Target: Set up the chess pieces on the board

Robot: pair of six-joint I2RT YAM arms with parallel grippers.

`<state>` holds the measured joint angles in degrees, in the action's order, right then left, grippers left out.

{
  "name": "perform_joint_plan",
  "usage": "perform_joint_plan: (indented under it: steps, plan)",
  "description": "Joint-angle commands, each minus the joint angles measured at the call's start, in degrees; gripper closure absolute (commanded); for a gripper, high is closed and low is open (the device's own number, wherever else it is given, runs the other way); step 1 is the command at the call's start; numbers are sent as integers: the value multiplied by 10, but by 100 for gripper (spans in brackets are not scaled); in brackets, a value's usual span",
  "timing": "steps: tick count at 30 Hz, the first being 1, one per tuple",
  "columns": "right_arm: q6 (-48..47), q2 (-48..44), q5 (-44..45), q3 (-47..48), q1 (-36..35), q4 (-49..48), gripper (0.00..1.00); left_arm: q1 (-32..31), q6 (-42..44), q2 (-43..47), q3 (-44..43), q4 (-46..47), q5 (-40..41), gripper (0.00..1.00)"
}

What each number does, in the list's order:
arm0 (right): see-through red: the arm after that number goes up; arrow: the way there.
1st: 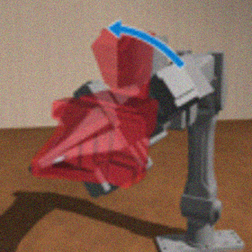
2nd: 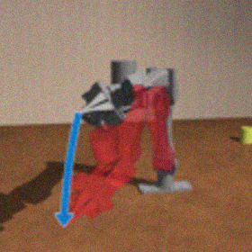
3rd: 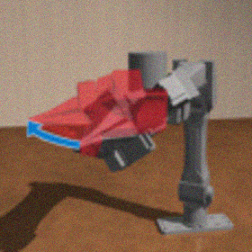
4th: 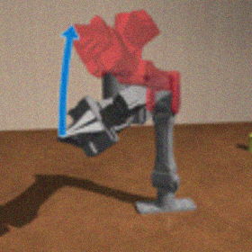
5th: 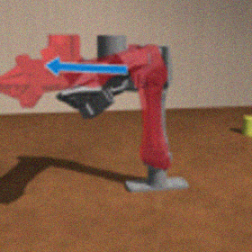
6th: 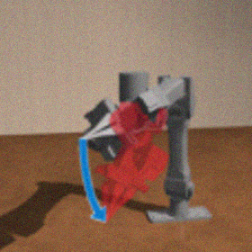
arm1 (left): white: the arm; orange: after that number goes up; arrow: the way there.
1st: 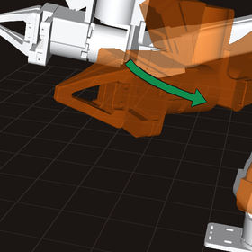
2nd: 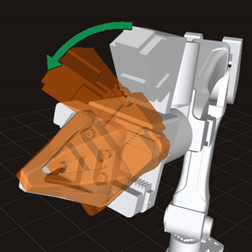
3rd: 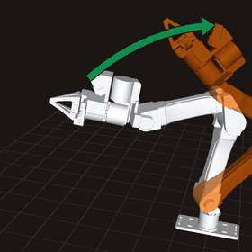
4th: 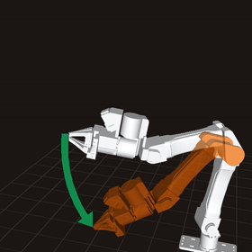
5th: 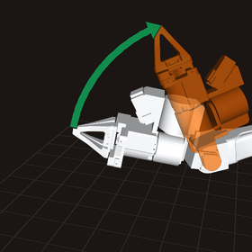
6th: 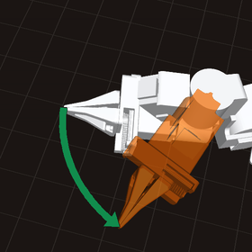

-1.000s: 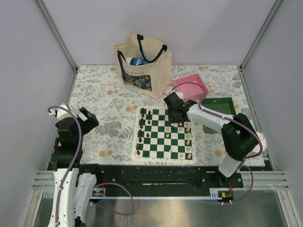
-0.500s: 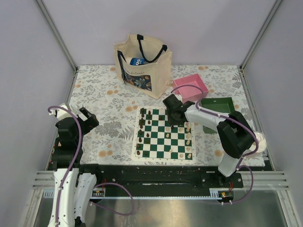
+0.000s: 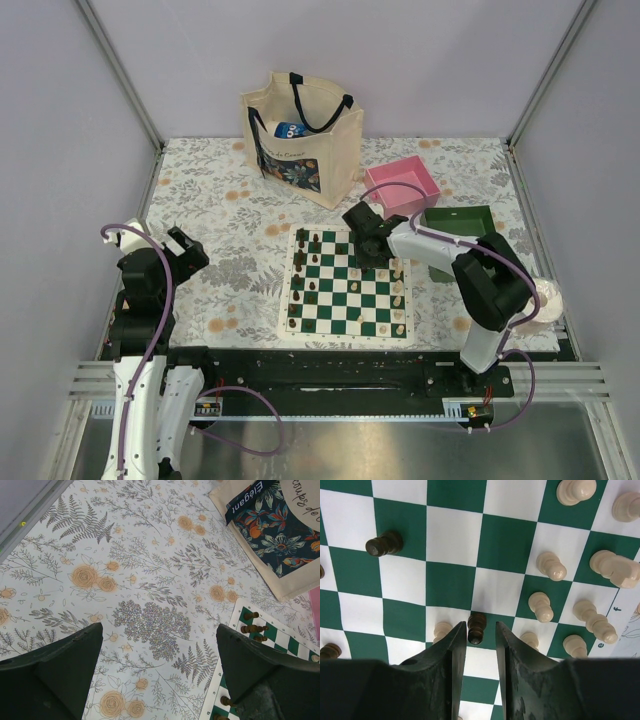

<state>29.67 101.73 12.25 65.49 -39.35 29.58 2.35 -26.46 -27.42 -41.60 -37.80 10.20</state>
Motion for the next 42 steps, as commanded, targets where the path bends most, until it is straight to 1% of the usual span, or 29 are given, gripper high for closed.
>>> perform_joint_plan:
  steps: [1, 4, 5, 6, 9, 14, 20, 23, 30, 33, 36, 39, 42]
  plan:
    - [7, 6, -15, 2, 3, -9, 63, 5, -1, 2, 2, 20, -10, 1]
    - [8, 3, -16, 0, 2, -11, 67, 5, -2, 2, 3, 20, -11, 1]
    - [5, 1, -17, -1, 3, -12, 73, 4, -2, 3, 2, 21, -11, 1]
    - [2, -1, -15, 0, 3, -12, 76, 4, -2, 3, 3, 21, -11, 1]
    - [-1, -19, -4, 2, 3, -6, 80, 4, -2, 2, 3, 21, -11, 1]
    - [-15, -63, 9, 12, 2, 5, 80, 6, -1, 2, 3, 21, -12, 1]
    - [-35, -86, -30, 38, -8, -11, 79, 6, -2, 2, 3, 21, -13, 1]
    - [-30, -64, -46, 59, -27, -12, 79, 7, -2, 3, 3, 21, -14, 1]
    - [1, 6, -72, 98, -113, -21, 80, 6, -2, 3, 3, 21, -13, 1]
    - [13, 33, -77, 110, -136, -30, 80, 8, -2, 3, 3, 20, -13, 1]
    - [12, 57, -84, 123, -139, -35, 80, 7, -2, 4, 3, 21, -13, 1]
    - [-8, 73, -52, 144, -139, -19, 79, 8, -2, 3, 3, 21, -14, 1]
    - [-20, 80, -46, 161, -139, -15, 79, 8, -2, 3, 3, 22, -14, 1]
